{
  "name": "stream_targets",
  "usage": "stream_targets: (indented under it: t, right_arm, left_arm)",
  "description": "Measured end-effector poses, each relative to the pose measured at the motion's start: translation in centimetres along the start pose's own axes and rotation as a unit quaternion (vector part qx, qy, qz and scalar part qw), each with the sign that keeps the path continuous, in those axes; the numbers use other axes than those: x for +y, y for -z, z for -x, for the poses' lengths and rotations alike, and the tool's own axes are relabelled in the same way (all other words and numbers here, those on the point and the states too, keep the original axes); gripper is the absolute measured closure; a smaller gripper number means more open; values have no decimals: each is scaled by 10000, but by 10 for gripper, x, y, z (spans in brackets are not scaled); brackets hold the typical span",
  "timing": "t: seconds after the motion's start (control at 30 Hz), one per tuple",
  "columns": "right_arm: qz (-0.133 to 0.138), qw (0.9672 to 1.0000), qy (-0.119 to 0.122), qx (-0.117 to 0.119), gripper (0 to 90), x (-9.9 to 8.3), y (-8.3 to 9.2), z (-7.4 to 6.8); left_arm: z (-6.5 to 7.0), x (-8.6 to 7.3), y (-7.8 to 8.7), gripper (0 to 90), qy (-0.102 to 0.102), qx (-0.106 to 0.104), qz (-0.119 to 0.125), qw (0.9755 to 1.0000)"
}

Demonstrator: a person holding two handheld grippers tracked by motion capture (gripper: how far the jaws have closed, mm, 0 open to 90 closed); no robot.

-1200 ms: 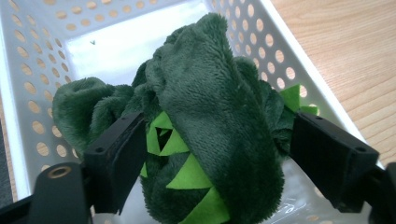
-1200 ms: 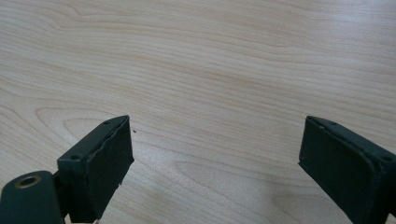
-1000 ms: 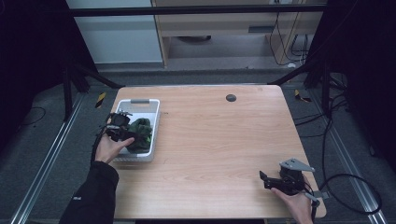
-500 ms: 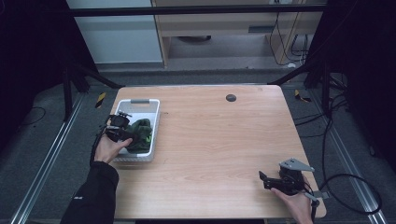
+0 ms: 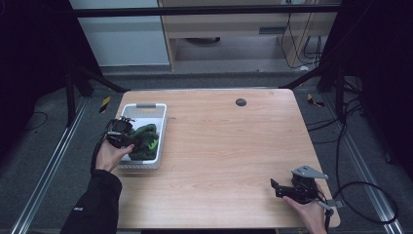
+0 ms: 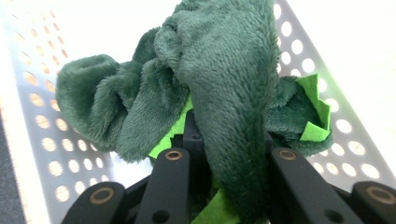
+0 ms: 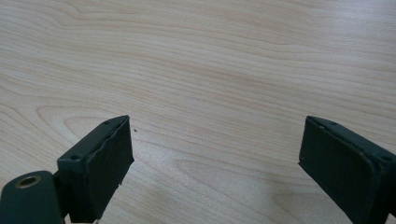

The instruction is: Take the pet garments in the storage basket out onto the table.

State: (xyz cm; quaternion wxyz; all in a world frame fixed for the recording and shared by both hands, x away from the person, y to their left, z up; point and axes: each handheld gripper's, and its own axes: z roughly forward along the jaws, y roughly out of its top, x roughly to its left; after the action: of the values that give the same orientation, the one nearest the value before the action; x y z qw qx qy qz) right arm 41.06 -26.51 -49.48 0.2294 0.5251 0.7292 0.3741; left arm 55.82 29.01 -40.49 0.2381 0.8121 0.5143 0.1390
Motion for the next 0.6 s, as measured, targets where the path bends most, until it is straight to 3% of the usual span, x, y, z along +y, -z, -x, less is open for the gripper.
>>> stream_targets:
  t: [0.6]
  right_arm:
    - [41,10000,9,-20,96,0,1,1]
  left_arm:
    - [6,10,58,766,-213,86,536,9983]
